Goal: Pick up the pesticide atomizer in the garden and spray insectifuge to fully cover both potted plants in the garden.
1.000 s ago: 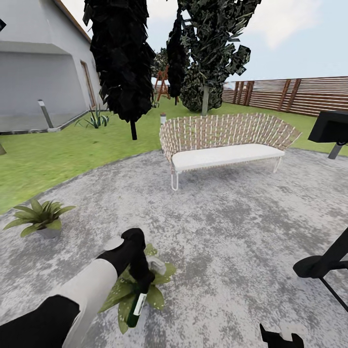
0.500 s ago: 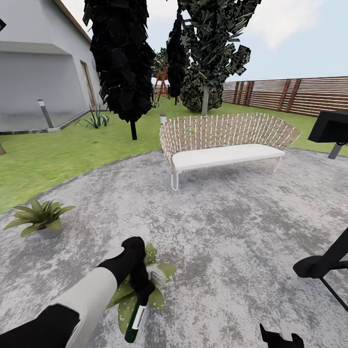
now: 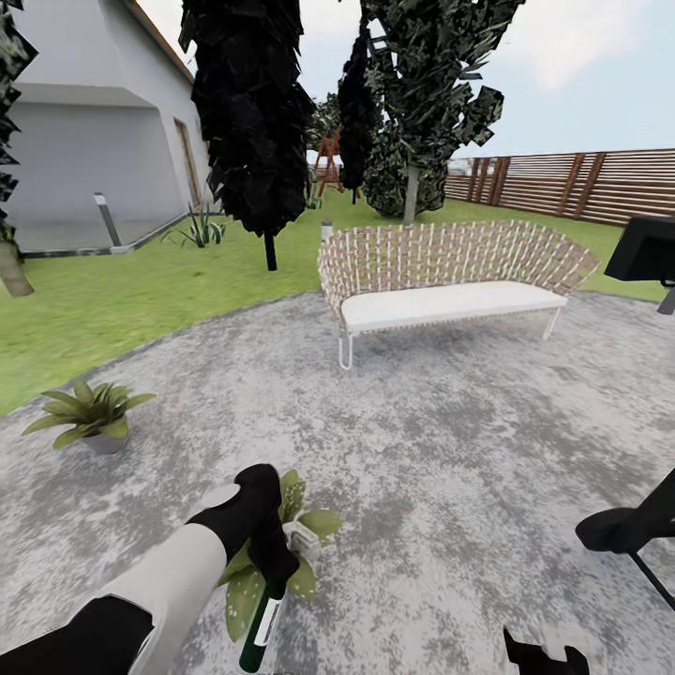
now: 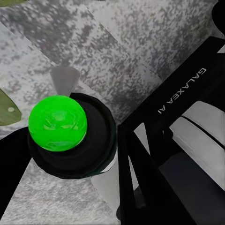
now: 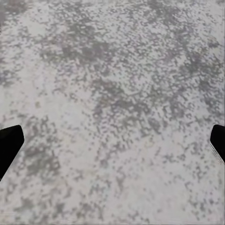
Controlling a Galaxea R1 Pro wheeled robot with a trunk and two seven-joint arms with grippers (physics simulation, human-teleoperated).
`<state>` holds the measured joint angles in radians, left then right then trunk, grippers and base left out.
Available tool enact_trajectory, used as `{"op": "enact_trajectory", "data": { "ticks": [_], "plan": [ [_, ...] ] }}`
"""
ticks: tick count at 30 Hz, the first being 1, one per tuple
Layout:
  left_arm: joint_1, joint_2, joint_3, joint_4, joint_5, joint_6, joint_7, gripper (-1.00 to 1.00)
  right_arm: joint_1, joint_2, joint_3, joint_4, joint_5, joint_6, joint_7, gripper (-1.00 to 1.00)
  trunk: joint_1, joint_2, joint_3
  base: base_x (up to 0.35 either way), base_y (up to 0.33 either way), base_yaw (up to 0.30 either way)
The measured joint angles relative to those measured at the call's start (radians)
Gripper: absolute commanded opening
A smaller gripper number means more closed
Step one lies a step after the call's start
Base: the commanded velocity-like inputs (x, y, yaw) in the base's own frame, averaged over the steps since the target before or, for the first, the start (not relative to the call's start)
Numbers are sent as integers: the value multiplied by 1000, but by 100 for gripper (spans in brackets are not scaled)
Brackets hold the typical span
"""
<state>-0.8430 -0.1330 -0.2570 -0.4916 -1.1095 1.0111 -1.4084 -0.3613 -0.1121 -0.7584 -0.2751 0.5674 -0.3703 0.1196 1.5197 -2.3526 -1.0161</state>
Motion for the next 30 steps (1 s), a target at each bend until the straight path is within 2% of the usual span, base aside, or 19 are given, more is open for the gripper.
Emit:
{"op": "enact_trajectory", "data": {
  "ticks": [9, 12, 16, 19, 30],
  "plan": [
    [0, 0, -4, 0, 0, 0, 0, -100, 0, 0, 0, 0, 0, 0, 0, 100, 0, 0, 0, 0, -210, 248],
    [0, 2, -5, 0, -3, 0, 1, -100, 0, -1, 0, 0, 0, 0, 0, 100, 0, 0, 0, 0, -20, 39],
    [-4, 3, -6, 1, -6, 0, 87, -100, 0, -1, 0, 0, -1, 0, 0, 100, 0, 0, 0, 0, -1, 2],
    [-12, -1, -6, 1, -4, 2, 115, -100, 0, -1, 0, 0, 0, 0, 0, 100, 0, 0, 0, 0, 0, 0],
    [-21, -3, -5, 4, -4, 3, 123, -100, 0, -1, 0, 0, 0, 0, 0, 100, 0, 0, 0, 0, 0, 0]
  ]
}}
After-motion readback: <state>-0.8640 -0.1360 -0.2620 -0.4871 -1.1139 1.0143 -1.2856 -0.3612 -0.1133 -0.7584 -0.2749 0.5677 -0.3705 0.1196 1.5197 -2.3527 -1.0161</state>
